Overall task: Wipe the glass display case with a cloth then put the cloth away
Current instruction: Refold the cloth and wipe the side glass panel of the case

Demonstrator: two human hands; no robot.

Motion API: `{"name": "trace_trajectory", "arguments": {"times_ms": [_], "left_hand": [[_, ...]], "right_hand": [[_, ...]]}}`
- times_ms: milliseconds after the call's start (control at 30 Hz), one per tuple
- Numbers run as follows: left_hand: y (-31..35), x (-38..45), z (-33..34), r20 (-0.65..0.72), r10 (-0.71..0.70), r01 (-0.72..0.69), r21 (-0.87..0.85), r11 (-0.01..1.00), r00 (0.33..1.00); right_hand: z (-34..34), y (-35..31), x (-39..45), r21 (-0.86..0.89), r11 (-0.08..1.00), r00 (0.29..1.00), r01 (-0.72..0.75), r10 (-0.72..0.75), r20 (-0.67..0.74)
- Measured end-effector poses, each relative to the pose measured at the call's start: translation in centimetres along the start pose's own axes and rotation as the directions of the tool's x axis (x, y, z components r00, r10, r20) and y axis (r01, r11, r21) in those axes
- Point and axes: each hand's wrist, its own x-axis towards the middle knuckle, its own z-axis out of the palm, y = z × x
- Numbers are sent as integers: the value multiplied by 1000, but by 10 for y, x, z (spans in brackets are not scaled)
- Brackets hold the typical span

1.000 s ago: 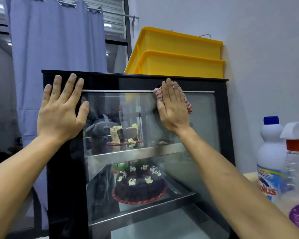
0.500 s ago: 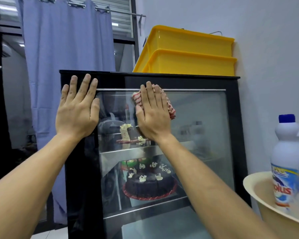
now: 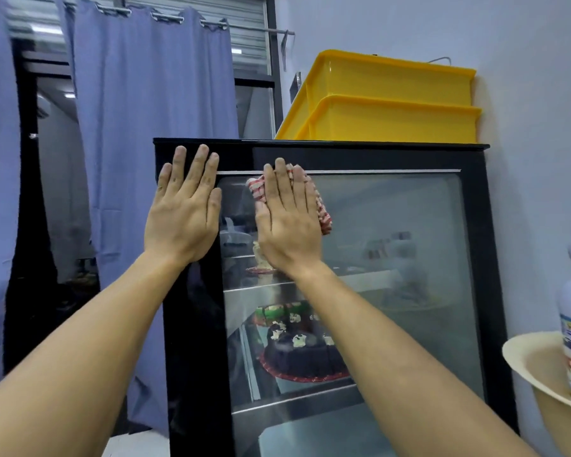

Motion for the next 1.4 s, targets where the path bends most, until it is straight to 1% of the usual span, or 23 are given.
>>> {"name": "trace_trajectory", "arguments": {"times_ms": [100, 167, 233, 300, 367, 433, 533, 567, 633, 700, 733, 767, 833, 900, 933, 1000, 1067, 1100, 1167, 1233, 1267, 1300, 1400], "left_hand": [[-20, 8, -11, 131, 174, -178, 24, 984, 976], [-35, 16, -23, 227, 284, -300, 42, 953, 932], [-47, 24, -33, 291, 350, -377, 41, 925, 891], [-51, 28, -37, 311, 382, -415, 43, 909, 870], [-49, 26, -36, 283, 380, -408, 48, 912, 881], [-46, 22, -32, 244, 338, -359, 48, 932, 909], [-44, 19, -31, 228, 280, -297, 42, 954, 932], [-43, 18, -31, 233, 280, -297, 41, 954, 931], [-44, 19, -32, 255, 307, -325, 30, 945, 917], [-51, 26, -37, 275, 353, -373, 21, 928, 894], [-58, 32, -42, 291, 383, -405, 16, 914, 877], [-65, 37, -46, 315, 416, -443, 18, 896, 853], [-76, 45, -50, 352, 462, -506, 40, 861, 814], [-79, 45, -49, 340, 469, -519, 68, 852, 815], [-77, 44, -49, 332, 469, -519, 79, 851, 819], [-74, 42, -48, 332, 470, -524, 92, 847, 818], [-75, 42, -49, 328, 467, -524, 106, 845, 821], [-75, 42, -50, 322, 467, -524, 117, 844, 824], [-76, 42, -49, 303, 471, -525, 128, 841, 828], [-76, 40, -47, 297, 474, -525, 120, 843, 829], [-76, 40, -47, 296, 473, -523, 118, 844, 830], [-76, 40, -48, 296, 469, -520, 118, 846, 832], [-76, 40, -47, 301, 460, -513, 128, 849, 835]], "right_hand": [[-10, 30, -11, -7, 1000, 999, 17, -17, 43], [-14, 47, -2, -18, 991, 991, -130, 130, 18], [-15, 50, 14, 1, 937, 936, -351, 351, -12], [-12, 31, 20, 56, 891, 890, -450, 453, -48], [-8, 7, 5, 147, 928, 933, -342, 354, -68], [-5, -2, -25, 158, 980, 991, -119, 127, -37], [-12, 27, -40, 112, 992, 998, 51, -54, 22], [-14, 39, -37, 67, 997, 999, 37, -39, 17], [-17, 56, -24, -8, 993, 992, -118, 118, -45], [-16, 49, -9, -25, 969, 965, -248, 244, -96], [-12, 36, -2, -15, 967, 962, -254, 252, -102], [-7, 20, 2, 4, 977, 973, -213, 212, -95], [5, -12, -4, 22, 1000, 1000, -5, 6, -24], [10, -24, -17, 16, 972, 970, 235, -236, 54], [10, -20, -16, 17, 954, 952, 298, -299, 62], [7, -11, -6, 18, 973, 972, 232, -232, 30], [6, -20, 5, 49, 999, 1000, -13, 14, -24], [8, -32, 4, 66, 996, 997, -66, 69, -40], [14, -53, -13, 92, 992, 996, 86, -85, -14], [17, -51, -33, 73, 946, 948, 314, -317, 23], [17, -42, -33, 50, 932, 933, 358, -359, 21], [17, -36, -29, 30, 943, 943, 331, -331, 5], [16, -51, -18, 76, 997, 999, -24, 27, -38]]}}
